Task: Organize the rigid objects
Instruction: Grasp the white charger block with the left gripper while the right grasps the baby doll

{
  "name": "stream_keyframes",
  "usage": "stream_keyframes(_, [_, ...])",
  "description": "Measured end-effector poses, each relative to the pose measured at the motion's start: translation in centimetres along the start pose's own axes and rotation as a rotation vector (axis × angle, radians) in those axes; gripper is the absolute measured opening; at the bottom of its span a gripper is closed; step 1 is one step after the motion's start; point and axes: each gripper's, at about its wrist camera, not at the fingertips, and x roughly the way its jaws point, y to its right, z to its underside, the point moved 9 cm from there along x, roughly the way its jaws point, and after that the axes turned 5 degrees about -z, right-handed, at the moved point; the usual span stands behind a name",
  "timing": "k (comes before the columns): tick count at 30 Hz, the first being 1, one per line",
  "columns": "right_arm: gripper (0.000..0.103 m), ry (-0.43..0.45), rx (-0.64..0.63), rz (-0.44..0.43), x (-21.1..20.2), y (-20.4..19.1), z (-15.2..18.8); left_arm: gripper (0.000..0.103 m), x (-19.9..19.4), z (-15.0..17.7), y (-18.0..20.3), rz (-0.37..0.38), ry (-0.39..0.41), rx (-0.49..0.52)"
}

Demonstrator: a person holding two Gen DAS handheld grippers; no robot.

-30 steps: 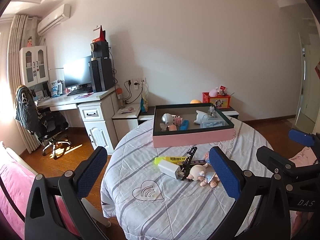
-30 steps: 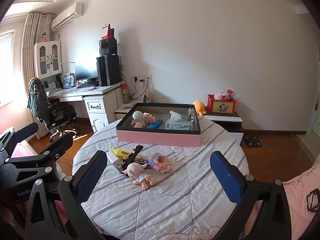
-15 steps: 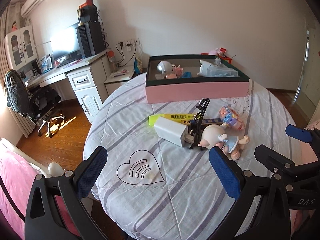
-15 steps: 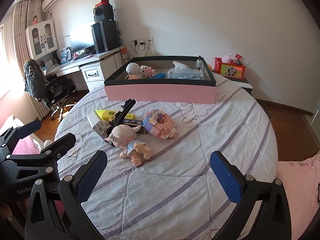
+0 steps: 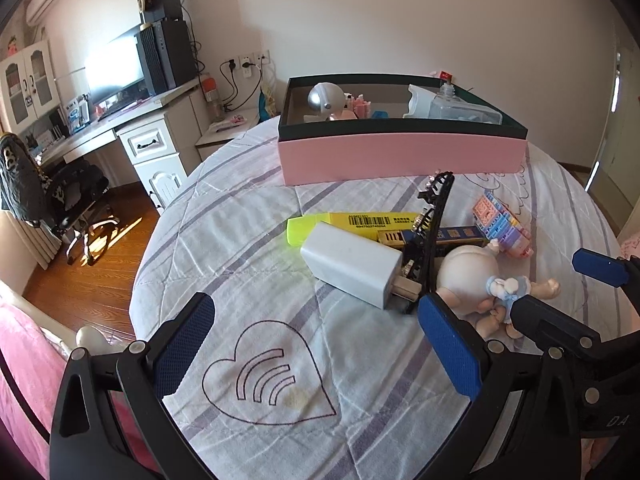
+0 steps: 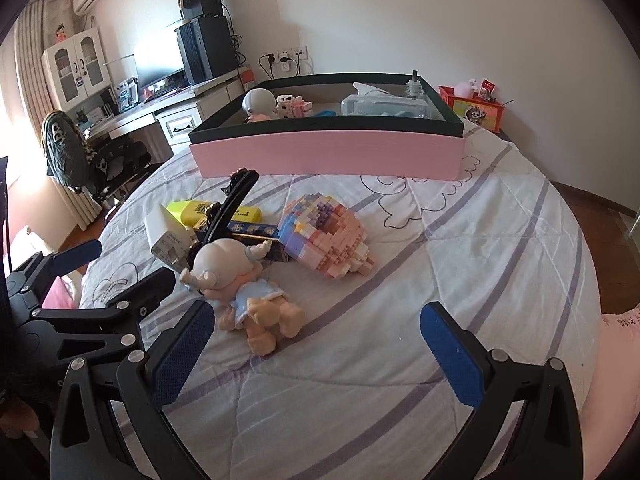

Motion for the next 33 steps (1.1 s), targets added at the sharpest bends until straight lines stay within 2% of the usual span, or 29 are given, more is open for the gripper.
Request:
stream_keyframes(5, [0.103,0.003,0.009,-0.013,1.1,-0.3,-0.7,0.103,1.0,-1.2,-0.2,0.034,0.015,-0.002])
stream_keyframes(15, [0.103,-0.014,0.032,0.003,1.5,0.4,-0.7,0.102,3.1,-2.6,1.5,0.17,0.004,-0.003])
stream_keyframes(17, [0.103,-0.016,0.033,0.003,1.6,0.4,-0.8,0.09,3.1,-2.8,1.7,0.222,0.005,-0.025])
stream_keyframes(18, [0.103,-0.018,0.029,0.003,1.6,0.1,-0.7,0.073,3.0,-2.7,2.0,0.259,0.005,-0.031])
stream_keyframes(19, [0.103,-0.021,0.024,0.002,1.7,0.0,-0.7,0.068,2.9,-2.6,2.1,0.258,0.001,-0.026])
stream_keyframes(21, [0.103,-0.025,0.017,0.001,1.8,-0.3,-0.6,0.068,2.5,-2.1,2.2,0.215,0.013,0.004])
stream_keyframes(24, [0.103,-0.032,0.005,-0.002,2.1,-0.7,-0.5,0.068,1.8,-1.5,1.7,0.19,0.013,0.007])
stream_keyframes(29, [0.103,-0.046,-0.005,-0.019,2.4,-1.6,-0.2,0.067,-0.1,0.2,-0.2,0.179,0.016,-0.009])
stream_keyframes(31, [0.103,-0.046,-0.019,-0.028,2.5,-2.2,-0.1,0.059,-0.5,0.9,-0.9,0.18,0.006,-0.018])
stream_keyframes(33, [0.099,-0.052,-0.038,-0.043,2.8,-2.9,0.1,0.059,-0.7,1.5,-1.2,0.181,0.003,-0.021])
